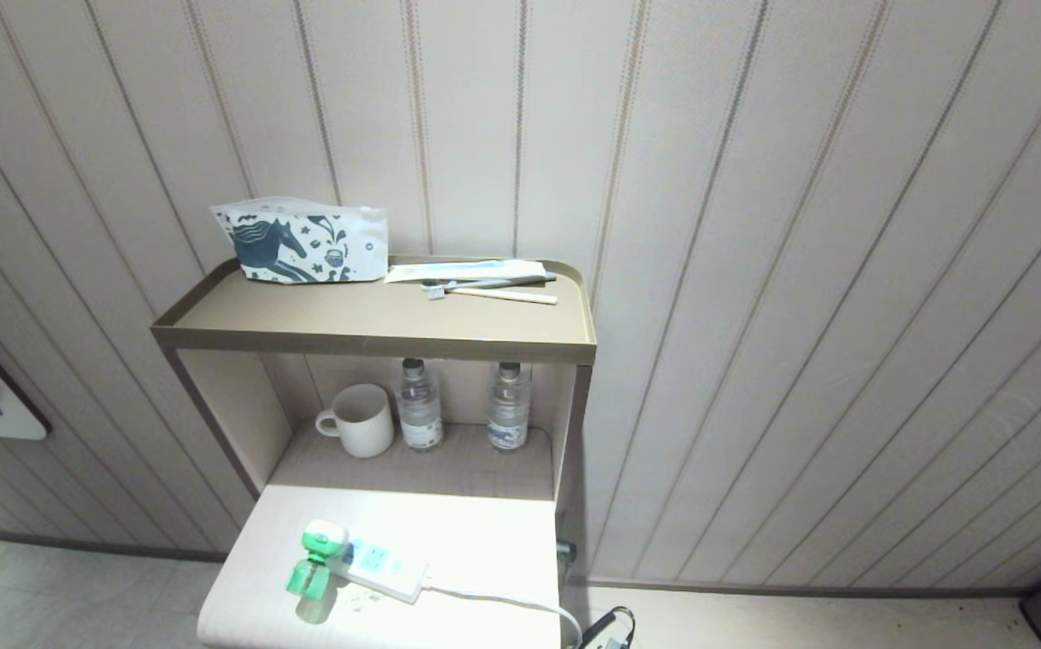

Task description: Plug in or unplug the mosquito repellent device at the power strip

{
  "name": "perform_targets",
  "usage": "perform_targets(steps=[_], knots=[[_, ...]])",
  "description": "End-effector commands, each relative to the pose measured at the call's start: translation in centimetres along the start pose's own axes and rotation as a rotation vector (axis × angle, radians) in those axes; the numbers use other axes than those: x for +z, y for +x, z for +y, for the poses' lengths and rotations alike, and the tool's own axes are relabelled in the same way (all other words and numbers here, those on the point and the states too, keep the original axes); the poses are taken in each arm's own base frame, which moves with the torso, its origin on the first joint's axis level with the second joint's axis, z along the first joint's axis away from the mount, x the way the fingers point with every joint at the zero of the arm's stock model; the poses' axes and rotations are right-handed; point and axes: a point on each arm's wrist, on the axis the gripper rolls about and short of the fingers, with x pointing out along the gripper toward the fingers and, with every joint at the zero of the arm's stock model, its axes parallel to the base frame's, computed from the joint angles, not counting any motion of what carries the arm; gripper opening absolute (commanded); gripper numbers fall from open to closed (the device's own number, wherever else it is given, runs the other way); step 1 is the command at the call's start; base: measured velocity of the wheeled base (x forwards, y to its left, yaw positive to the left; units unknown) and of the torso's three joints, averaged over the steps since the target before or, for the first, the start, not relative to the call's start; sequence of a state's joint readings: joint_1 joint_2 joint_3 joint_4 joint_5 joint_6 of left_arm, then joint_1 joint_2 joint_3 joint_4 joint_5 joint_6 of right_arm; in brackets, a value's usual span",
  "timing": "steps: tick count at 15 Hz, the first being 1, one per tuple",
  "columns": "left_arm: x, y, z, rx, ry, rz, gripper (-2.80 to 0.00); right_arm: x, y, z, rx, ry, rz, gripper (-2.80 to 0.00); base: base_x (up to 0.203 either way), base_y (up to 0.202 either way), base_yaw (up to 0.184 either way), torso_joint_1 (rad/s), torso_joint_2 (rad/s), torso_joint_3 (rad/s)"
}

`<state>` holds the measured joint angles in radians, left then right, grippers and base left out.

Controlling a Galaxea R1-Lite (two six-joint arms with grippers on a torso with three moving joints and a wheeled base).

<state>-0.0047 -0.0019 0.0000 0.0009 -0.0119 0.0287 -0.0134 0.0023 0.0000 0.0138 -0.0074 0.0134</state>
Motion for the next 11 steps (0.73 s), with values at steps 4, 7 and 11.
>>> perform_targets(steps=[4,7,11], knots=[[0.01,0.01,0.0,0.0,0.0,0.001,-2.8,0.0,-0.01,0.0,0.001,0.0,-0.001,-2.8,0.0,0.0,0.0,0.0,0.0,0.0],[0.01,0.01,0.0,0.0,0.0,0.001,-2.8,0.0,-0.01,0.0,0.002,-0.002,-0.001,-2.8,0.0,0.0,0.0,0.0,0.0,0.0],[0.01,0.01,0.0,0.0,0.0,0.001,-2.8,0.0,-0.01,0.0,-0.002,-0.001,-0.001,-2.8,0.0,0.0,0.0,0.0,0.0,0.0]])
